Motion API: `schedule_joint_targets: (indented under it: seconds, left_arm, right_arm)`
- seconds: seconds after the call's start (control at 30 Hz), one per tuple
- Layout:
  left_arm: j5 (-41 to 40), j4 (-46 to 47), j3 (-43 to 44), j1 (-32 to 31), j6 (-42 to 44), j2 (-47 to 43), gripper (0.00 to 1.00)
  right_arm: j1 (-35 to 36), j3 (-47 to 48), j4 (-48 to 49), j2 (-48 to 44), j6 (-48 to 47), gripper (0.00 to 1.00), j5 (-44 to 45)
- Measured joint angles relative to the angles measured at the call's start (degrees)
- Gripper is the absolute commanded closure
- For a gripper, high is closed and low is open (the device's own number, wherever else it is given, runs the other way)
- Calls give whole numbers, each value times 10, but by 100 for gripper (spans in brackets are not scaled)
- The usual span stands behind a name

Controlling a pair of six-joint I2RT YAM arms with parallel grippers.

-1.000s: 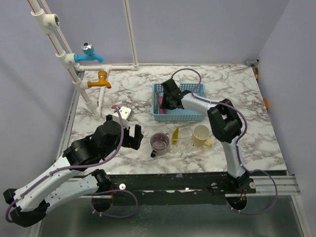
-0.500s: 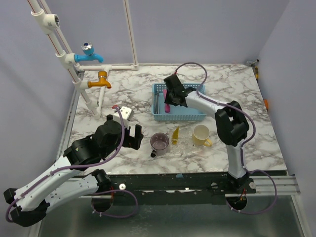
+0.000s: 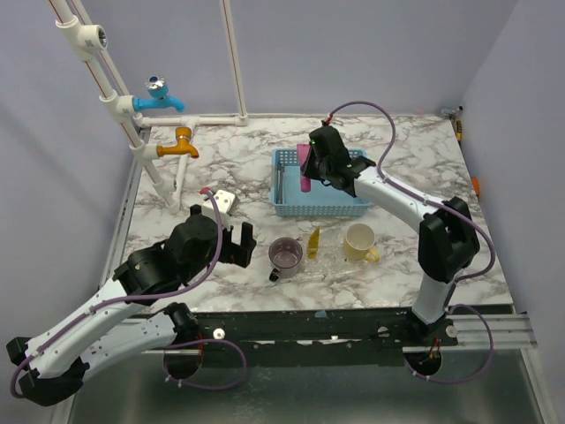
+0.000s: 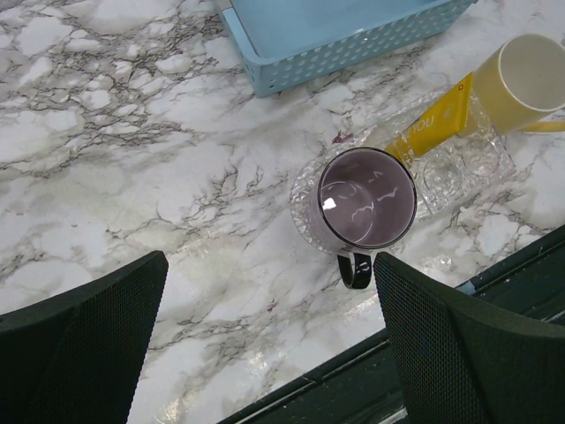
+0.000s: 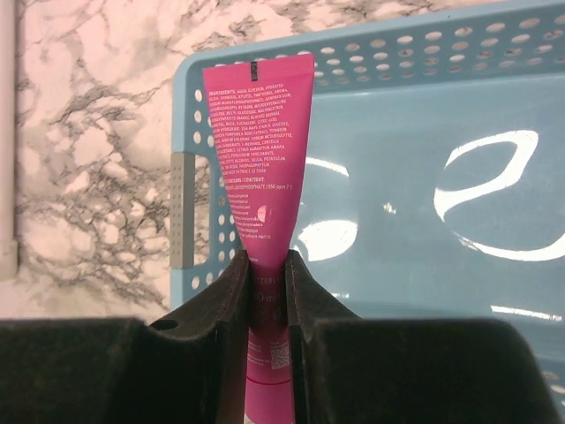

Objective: Prepare toiletry sets of a toothbrush and toothpaste on the tray

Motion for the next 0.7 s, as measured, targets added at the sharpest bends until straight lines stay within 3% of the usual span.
schedule_joint_targets:
  seconds: [0.27,0.7]
  left_arm:
    - [21,22,0,0,-24,-7,1]
    - [81,88,0,1,-90,-1,1]
  right_arm:
    - [17,-113,56,-117,33,82,-44]
    - [153,-235,144,-280,121,80,-18]
